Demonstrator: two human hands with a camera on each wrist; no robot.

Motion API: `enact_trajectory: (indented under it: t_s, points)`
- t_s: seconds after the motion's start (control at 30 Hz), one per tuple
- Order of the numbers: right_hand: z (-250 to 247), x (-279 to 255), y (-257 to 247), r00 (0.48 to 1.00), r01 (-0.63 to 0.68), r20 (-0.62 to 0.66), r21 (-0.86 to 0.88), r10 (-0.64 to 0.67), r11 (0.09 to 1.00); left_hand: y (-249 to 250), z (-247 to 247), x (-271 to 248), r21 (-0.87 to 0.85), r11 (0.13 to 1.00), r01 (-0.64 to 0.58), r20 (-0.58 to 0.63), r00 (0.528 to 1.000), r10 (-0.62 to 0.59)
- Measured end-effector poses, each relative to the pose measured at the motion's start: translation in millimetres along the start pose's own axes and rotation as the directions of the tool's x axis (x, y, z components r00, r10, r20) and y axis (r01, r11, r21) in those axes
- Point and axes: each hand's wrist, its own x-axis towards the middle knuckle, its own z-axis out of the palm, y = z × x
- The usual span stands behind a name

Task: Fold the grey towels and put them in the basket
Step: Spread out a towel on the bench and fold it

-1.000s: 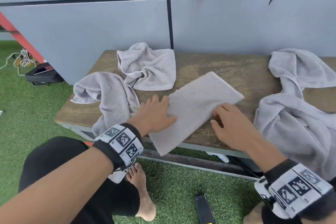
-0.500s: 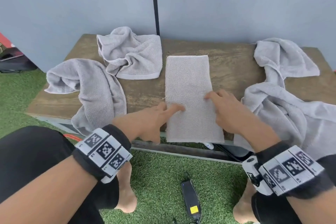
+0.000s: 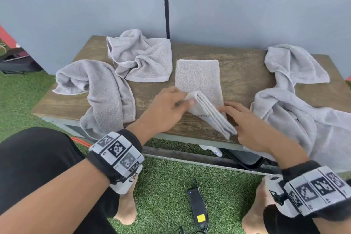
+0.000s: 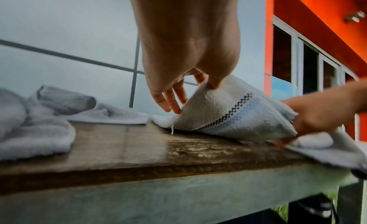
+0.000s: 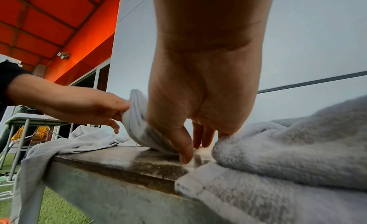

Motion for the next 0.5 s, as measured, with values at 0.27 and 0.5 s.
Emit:
enact_trajectory:
  t_s: [0.27,0.5]
  points:
    - [1.3,-1.2,-6.9,0.955,0.197,-0.271,0.264,-0.124,0.944,8.2,-8.8,1.6,-0.357,0.925,0.132,-0.148,0.969,-0.196]
    - [1.6,-4.7,-13.9,0.912,0.206,-0.407,0.545,0.042,0.813,0.7,-2.4,-0.1,-0.348,0.908,0.233,-0.082,0.957,-0.277]
